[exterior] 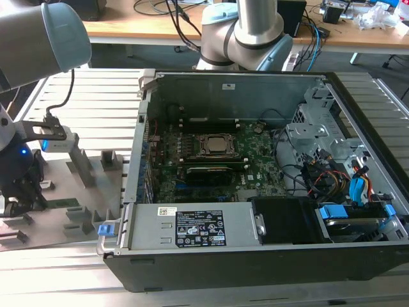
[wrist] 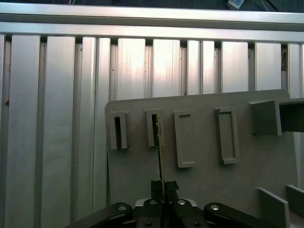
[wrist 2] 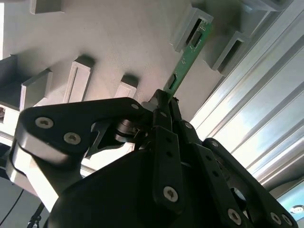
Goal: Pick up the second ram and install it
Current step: 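Pick up the second ram and move it above second insertion slot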
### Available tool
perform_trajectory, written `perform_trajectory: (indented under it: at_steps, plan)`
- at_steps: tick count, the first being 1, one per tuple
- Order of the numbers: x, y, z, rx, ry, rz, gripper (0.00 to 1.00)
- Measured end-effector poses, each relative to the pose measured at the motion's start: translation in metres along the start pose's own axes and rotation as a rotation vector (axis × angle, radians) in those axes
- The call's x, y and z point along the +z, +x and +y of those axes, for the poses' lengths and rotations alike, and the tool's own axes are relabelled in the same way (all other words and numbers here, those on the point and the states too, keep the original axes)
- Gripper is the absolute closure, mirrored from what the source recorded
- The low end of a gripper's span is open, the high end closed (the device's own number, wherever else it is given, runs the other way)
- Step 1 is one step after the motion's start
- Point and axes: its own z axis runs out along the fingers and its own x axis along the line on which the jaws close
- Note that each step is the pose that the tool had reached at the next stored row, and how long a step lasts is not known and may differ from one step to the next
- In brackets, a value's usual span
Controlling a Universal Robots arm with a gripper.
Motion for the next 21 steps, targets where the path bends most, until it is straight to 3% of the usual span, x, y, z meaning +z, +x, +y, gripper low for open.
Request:
perform_trajectory:
  at_steps: [7, 21]
  plan:
    - [-0.0103, -0.0002, 0.0004, 0.000, -0.0001, 0.0005, 0.86]
    - [-0.0239, -0.0005, 0.0011, 0.000, -0.0001, 0.0005, 0.86]
